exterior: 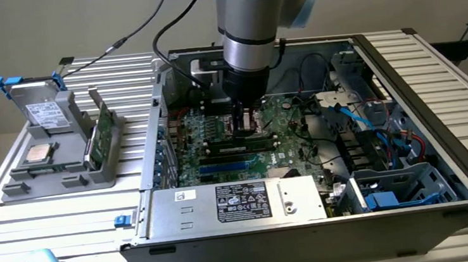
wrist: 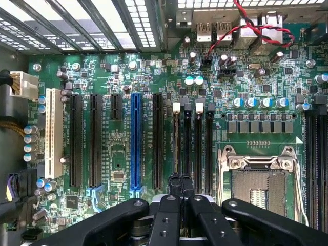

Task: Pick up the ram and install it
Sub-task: 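Press down the ram until it locks into place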

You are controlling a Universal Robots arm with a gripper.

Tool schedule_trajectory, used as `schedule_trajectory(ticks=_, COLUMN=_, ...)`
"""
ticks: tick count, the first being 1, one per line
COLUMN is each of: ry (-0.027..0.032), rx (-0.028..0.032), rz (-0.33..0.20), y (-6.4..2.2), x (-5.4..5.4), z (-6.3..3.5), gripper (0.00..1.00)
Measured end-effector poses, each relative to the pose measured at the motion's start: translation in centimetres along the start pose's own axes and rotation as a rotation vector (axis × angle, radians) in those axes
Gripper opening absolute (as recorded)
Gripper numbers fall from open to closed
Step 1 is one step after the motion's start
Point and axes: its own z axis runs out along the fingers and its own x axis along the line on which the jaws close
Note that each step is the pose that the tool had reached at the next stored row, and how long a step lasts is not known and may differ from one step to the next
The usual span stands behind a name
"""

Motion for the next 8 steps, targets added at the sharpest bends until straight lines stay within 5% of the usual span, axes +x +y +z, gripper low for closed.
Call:
schedule_trajectory(ticks=3, ry=0.0, rx=0.0003, rz=0.0, y=-0.02, x=-0.02, z=0.16, gripper=0.11)
schedule_trajectory(ticks=8, ry=-0.0002, rx=-0.0108, rz=-0.001, y=0.04, x=0.05, z=-0.64, gripper=0.11)
